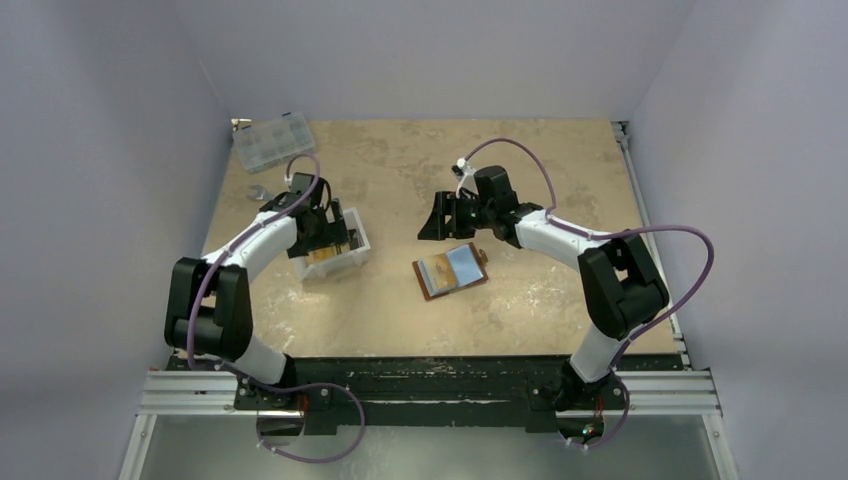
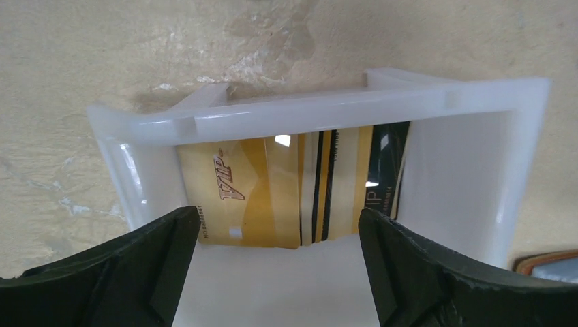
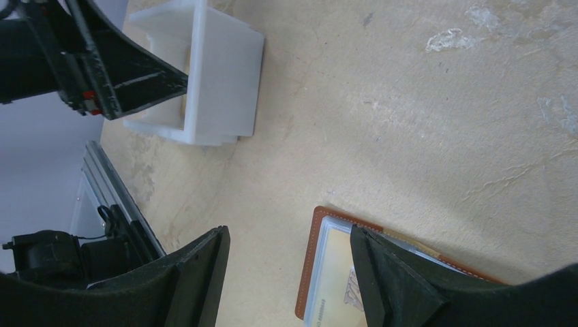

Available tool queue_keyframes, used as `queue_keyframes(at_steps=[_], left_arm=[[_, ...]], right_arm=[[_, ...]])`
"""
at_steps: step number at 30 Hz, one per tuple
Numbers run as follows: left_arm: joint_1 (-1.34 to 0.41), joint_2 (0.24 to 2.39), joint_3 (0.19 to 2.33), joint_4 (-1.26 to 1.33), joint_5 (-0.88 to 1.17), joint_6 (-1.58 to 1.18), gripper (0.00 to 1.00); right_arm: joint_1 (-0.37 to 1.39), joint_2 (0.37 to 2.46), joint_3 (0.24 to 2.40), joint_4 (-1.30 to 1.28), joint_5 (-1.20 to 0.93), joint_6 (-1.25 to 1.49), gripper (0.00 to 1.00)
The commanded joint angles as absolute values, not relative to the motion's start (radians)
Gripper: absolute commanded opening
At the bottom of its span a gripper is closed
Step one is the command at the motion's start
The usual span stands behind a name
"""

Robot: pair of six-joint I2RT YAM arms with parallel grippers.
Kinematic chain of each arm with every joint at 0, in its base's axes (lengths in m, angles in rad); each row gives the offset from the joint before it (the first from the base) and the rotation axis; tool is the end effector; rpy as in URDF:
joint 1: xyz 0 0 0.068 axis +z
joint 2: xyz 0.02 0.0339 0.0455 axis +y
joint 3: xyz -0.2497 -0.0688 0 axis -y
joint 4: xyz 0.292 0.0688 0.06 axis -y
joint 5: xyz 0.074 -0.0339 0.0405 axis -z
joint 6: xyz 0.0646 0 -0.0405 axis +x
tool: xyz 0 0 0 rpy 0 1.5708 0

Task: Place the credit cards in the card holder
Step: Pick up the credit card from the storage box.

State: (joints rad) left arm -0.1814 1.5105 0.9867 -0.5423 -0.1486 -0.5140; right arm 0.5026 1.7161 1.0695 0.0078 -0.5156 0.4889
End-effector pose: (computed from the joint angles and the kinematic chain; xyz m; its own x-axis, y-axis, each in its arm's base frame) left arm 0.3504 -0.0545 0.1480 -0.8028 -0.3471 -0.4848 -0.3293 0.9359 -0.1249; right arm 0.3614 0.2350 0.1549 -0.8210 0.0150 -0.5707 -0.4308 0.6396 0.6366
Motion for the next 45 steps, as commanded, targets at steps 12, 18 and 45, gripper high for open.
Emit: queue_keyframes(at_steps=[12,18,45], left_arm=[[-0.219,1.720,0.930,-0.443,-0.236,-0.561,0.84],[-0.219,1.615,0.915,-0.423,-0.218,-0.547,0.49],[-0.190,1.469,0.961,-0.481,-0.121,-0.480,0.15]], right_arm=[[0.513,1.674,1.046,0.040,-0.528,0.477,0.73],[0.513,1.664,1.039,0.036,-0.522,0.477,0.73],[0.549,1.707,1.101,0.045,-0.514,0.488,0.73]])
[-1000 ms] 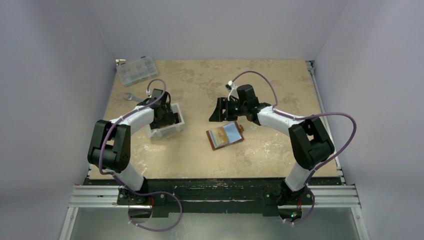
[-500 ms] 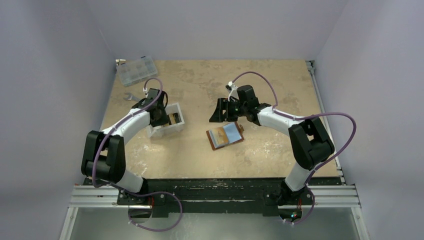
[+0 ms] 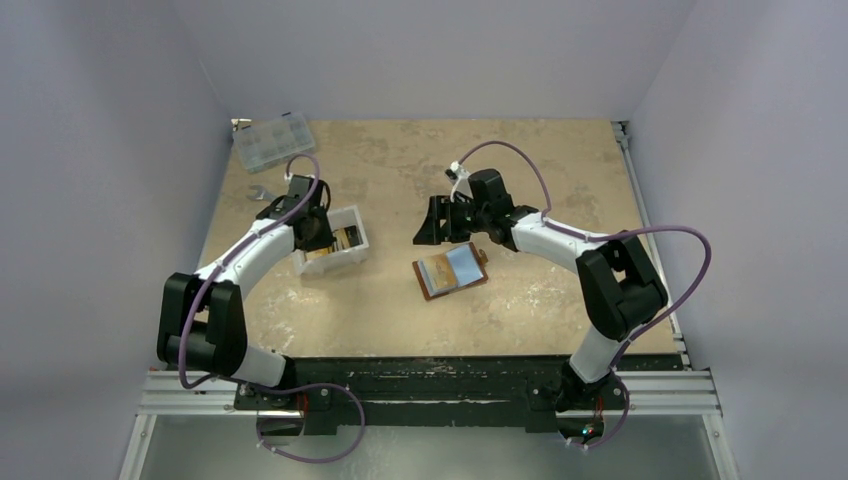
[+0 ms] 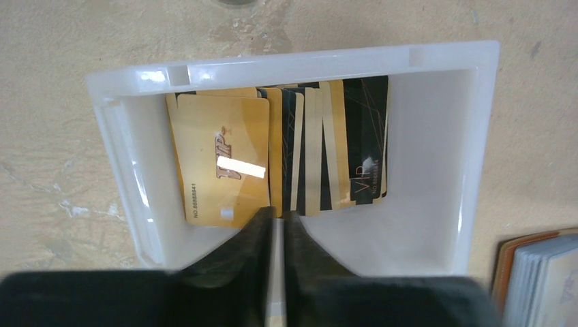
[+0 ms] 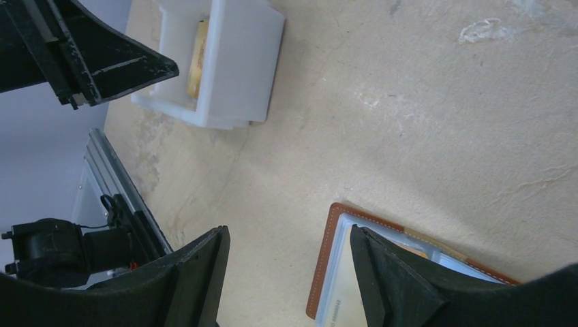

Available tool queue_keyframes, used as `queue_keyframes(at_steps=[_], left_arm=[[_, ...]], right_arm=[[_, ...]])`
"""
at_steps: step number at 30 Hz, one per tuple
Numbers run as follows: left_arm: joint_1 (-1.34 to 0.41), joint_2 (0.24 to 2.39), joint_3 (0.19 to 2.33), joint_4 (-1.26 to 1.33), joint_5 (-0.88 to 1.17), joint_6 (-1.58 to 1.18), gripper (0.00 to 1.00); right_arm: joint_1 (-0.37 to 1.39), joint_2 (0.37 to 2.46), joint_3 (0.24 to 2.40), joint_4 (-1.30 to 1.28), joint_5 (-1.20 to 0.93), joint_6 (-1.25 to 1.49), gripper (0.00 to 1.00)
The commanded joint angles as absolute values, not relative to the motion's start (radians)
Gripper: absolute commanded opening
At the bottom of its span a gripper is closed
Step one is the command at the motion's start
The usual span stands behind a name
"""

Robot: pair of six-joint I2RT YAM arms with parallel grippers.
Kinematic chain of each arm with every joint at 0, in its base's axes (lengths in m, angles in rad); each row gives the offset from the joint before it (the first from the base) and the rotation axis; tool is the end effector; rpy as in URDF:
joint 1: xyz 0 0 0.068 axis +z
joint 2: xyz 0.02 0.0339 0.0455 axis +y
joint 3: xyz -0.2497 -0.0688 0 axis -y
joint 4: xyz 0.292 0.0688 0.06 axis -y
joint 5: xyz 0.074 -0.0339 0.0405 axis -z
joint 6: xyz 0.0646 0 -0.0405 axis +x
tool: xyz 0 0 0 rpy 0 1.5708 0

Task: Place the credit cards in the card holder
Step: Pick up the credit card from the storage box.

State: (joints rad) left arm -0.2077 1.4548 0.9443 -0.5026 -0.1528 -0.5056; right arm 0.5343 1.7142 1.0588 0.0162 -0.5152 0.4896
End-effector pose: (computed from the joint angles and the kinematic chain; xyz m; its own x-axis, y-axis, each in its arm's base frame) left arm 0.3427 -0.0622 0.1542 -0.7869 -0.3234 -0.5256 -0.2928 0.9454 -0.1433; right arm 0.3524 0.2455 0.1526 -0.8215 -0.0106 -0.5701 -0.4500 0.6261 0.6368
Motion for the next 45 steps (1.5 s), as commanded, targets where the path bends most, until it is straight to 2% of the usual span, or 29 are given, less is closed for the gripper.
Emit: queue_keyframes(at_steps=[1,2,4,6,10,12,16,18,23,45], left_arm=[[-0.189,1.491,0.969,-0.487,-0.118,-0.476,0.31],[-0.189,1.521,0.985,-0.509,-0.129,-0.476,0.44],[-0.189,1.575,1.001,-0.520,-0.131,-0.468,0.56],[-0.189,1.612,0.990,-0.509,-0.142,-0.474,0.61],[-0.190,1.655,0.944,-0.449,-0.154,-0.474,0.61],[-0.190,1.690,0.940,-0.447,-0.168,-0.468,0.58],[-0.190,1.640,0.928,-0.436,-0.140,-0.470,0.27],[-0.190,1.580,0.929,-0.439,-0.137,-0.473,0.15],[-0.189,1.488,0.963,-0.480,-0.138,-0.462,0.02],[-0.187,1.359,1.056,-0.550,-0.141,-0.438,0.00]], right_arm=[[0.549,1.709,1.100,0.044,-0.513,0.488,0.73],[0.550,1.710,1.100,0.044,-0.514,0.488,0.73],[0.552,1.711,1.100,0.044,-0.514,0.488,0.74],[0.552,1.709,1.100,0.045,-0.512,0.487,0.74],[0.551,1.701,1.094,0.044,-0.509,0.483,0.73],[0.552,1.703,1.091,0.044,-0.510,0.483,0.74],[0.552,1.706,1.091,0.044,-0.517,0.483,0.74],[0.552,1.704,1.091,0.044,-0.515,0.483,0.74],[0.554,1.722,1.113,0.050,-0.526,0.486,0.73],[0.575,1.746,1.144,0.043,-0.529,0.491,0.73]])
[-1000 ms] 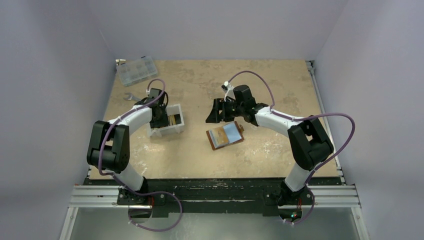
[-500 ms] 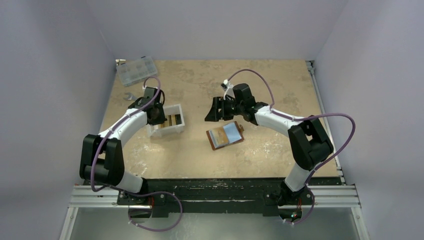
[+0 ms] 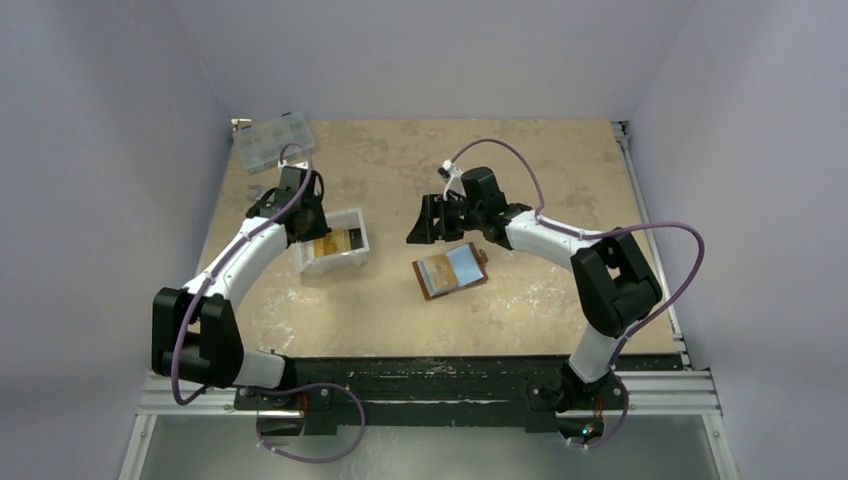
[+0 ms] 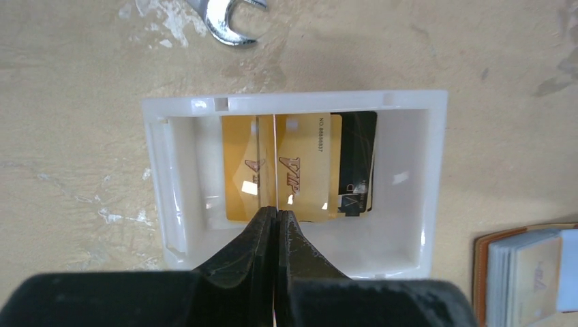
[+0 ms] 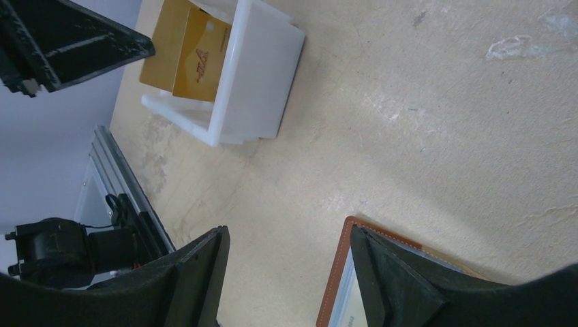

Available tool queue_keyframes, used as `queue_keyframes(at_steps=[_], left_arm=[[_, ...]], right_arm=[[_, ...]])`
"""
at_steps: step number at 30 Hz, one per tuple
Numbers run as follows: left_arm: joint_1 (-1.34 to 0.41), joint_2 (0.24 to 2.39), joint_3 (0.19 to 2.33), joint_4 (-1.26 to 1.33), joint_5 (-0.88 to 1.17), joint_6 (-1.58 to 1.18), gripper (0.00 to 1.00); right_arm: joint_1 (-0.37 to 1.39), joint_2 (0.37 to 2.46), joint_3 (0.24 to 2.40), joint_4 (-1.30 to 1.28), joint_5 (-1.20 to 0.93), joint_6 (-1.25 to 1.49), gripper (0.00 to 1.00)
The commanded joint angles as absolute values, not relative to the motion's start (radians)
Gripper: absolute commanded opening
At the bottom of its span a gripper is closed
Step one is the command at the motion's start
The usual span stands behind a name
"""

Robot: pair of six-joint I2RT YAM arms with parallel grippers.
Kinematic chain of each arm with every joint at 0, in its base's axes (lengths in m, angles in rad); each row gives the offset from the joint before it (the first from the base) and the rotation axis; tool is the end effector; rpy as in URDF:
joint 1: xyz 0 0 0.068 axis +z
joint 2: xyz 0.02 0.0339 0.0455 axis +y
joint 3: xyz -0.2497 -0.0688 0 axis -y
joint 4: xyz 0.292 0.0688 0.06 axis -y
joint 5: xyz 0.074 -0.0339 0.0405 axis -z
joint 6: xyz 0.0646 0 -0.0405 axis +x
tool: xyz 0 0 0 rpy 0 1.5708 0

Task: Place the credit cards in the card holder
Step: Pick up the credit card from the storage box.

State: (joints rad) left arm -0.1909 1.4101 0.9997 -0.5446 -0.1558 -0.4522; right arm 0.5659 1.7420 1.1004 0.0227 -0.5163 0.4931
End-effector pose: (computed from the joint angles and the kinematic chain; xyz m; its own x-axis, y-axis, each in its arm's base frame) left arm 0.3469 -0.0568 0.1860 -0.7644 -0.2919 -0.5749 -0.2608 0.9554 -0.1384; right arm 0.3530 0.2620 0.1573 -0.8127 -0.0286 -0.5819 -0.4779 0.6040 0.6378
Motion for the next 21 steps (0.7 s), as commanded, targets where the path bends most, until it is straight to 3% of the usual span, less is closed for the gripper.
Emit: queue_keyframes(at_steps=[1,17,21], left_arm=[[-0.187,1.357,1.059,-0.551,-0.137,-0.437,0.00],[-0.120,1.343,1.137,-0.574,0.051,-0.401,0.00],[-0.112,1.426,1.104,-0.563,0.062,-0.407,0.38]], right_arm=[[0.576,1.747,1.144,0.044,-0.529,0.492,0.73],[0.580,1.729,1.163,0.017,-0.524,0.460,0.74],[0.581,1.723,1.155,0.014,-0.519,0.459,0.74]])
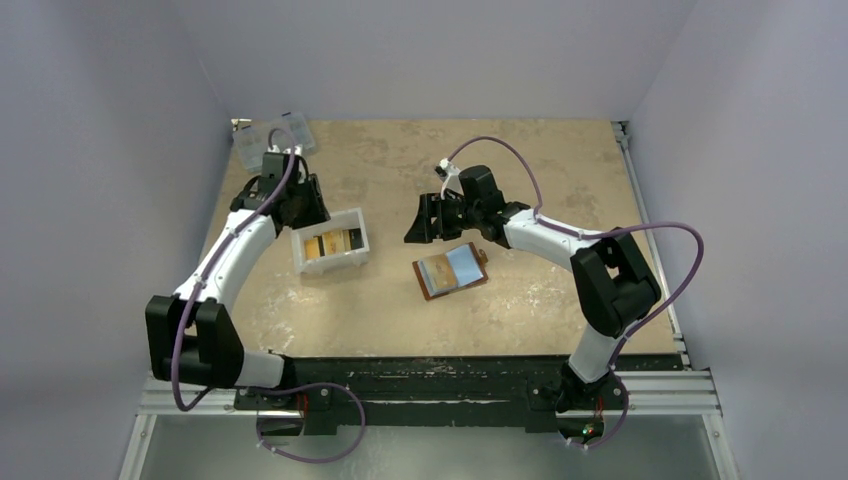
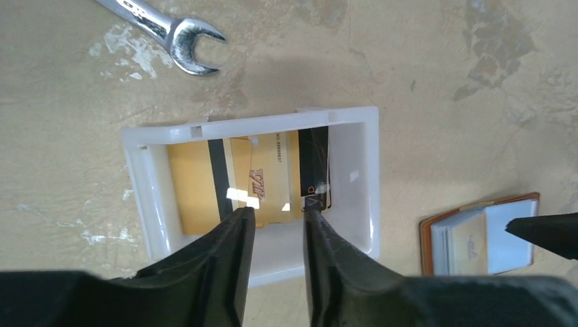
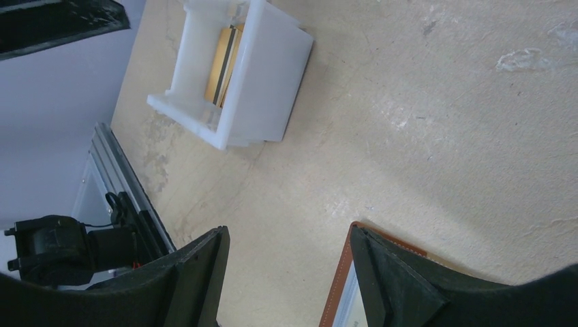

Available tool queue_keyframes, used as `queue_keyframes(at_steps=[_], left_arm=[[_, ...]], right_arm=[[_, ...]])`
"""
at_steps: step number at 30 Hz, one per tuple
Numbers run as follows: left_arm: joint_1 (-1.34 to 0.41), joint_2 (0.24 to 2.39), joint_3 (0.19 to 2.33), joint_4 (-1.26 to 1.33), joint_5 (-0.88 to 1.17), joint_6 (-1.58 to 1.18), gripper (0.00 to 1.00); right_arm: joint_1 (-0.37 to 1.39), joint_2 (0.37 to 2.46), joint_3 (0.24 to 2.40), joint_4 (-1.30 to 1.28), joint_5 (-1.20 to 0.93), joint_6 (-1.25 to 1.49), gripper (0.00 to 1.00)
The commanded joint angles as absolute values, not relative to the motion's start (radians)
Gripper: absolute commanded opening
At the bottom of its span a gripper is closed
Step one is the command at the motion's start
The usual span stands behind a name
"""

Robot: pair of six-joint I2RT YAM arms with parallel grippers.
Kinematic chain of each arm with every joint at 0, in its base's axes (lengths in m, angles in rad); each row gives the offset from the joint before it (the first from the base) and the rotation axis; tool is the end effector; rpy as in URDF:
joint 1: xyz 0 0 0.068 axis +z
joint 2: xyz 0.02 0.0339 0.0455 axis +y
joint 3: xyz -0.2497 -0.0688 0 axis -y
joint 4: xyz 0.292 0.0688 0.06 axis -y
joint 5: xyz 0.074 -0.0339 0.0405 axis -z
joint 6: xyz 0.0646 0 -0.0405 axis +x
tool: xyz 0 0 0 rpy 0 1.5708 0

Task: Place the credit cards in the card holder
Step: Pick up the credit card from the storage box.

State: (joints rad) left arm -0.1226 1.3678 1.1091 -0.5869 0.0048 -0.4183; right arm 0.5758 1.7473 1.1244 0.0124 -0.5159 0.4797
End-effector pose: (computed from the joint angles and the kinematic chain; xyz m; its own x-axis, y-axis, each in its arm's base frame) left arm 0.3565 -0.0442 0.2377 -0.7297 -0.3194 -0.6046 -0.1871 0.9437 -0.2727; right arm 0.3540 0.2678 0.1631 -0.8016 -0.0418 -0.5964 -0.4990 0.5961 0.6290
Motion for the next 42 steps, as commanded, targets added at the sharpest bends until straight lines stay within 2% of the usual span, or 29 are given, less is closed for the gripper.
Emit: queue_keyframes(at_steps=[1,2,4,6,10,15,19,24,28,30,42], left_arm=[[-0.112,1.445,1.086,-0.548,0.061,-0.410,0.48],[-0.113,1.469,1.079,-0.541,0.068,-0.408,0.57],[-0.121,1.510,1.069,-0.527,0.065,-0.427,0.65],[-0.144,1.526,1.039,-0.480,0.023,-0.446,0.79],[-0.195,1.599,1.016,-0.445,-0.087,-0.463,0.81],[-0.213,1.678,0.998,-0.400,-0.160,-0.484,0.77],[-0.223,1.722,1.003,-0.400,-0.189,-0.471,0.66],[-0.222,1.634,0.979,-0.389,-0.173,-0.472,0.23],[-0.219,1.579,0.993,-0.418,-0.172,-0.462,0.05],[-0.219,1.563,1.002,-0.431,-0.172,-0.460,0.00],[-0.210,1.483,1.007,-0.465,-0.198,-0.446,0.00]], right_arm=[[0.580,1.721,1.153,0.014,-0.519,0.460,0.74],[0.580,1.721,1.150,0.017,-0.518,0.462,0.74],[0.580,1.718,1.145,0.022,-0.519,0.464,0.74],[0.581,1.715,1.144,0.025,-0.518,0.466,0.74],[0.580,1.713,1.144,0.026,-0.517,0.468,0.74],[0.580,1.713,1.141,0.021,-0.516,0.463,0.74],[0.581,1.719,1.140,0.023,-0.523,0.464,0.74],[0.581,1.721,1.144,0.026,-0.521,0.466,0.74],[0.580,1.727,1.147,0.032,-0.525,0.470,0.74],[0.581,1.730,1.149,0.033,-0.528,0.472,0.74],[0.580,1.738,1.155,0.033,-0.532,0.477,0.74]])
